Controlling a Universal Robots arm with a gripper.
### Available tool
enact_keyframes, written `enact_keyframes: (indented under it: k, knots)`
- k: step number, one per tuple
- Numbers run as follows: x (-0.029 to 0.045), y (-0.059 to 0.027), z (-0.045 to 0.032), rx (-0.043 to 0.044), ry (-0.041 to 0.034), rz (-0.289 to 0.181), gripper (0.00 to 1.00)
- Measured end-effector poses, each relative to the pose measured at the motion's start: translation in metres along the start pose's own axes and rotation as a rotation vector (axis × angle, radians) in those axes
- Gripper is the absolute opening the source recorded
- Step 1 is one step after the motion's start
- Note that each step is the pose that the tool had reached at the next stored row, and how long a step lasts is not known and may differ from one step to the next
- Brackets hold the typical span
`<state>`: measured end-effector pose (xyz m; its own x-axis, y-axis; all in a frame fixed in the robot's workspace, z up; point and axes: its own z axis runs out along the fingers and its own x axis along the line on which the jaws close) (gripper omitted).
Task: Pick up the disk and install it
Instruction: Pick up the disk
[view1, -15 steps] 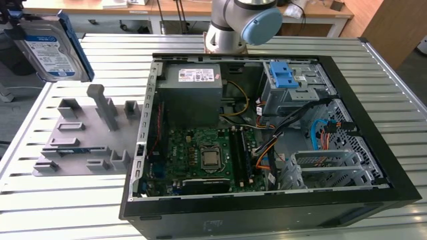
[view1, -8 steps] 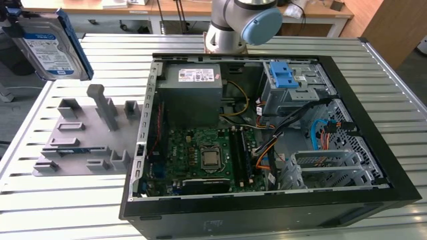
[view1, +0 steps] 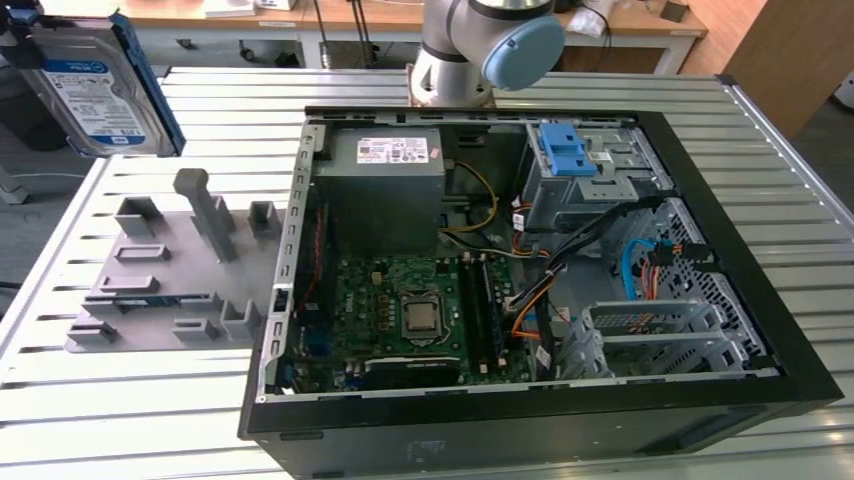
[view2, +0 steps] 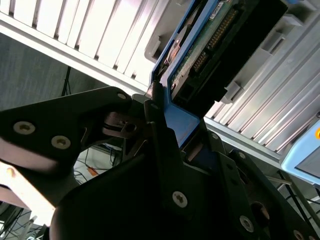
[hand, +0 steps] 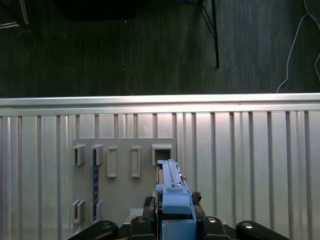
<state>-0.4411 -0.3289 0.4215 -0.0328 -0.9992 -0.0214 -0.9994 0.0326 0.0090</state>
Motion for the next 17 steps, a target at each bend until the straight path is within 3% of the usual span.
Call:
enact_keyframes:
  k: [17]
  knots:
    - [-0.0006, 0.0002, -0.0154, 0.0001, 0.0000, 0.000, 0.36]
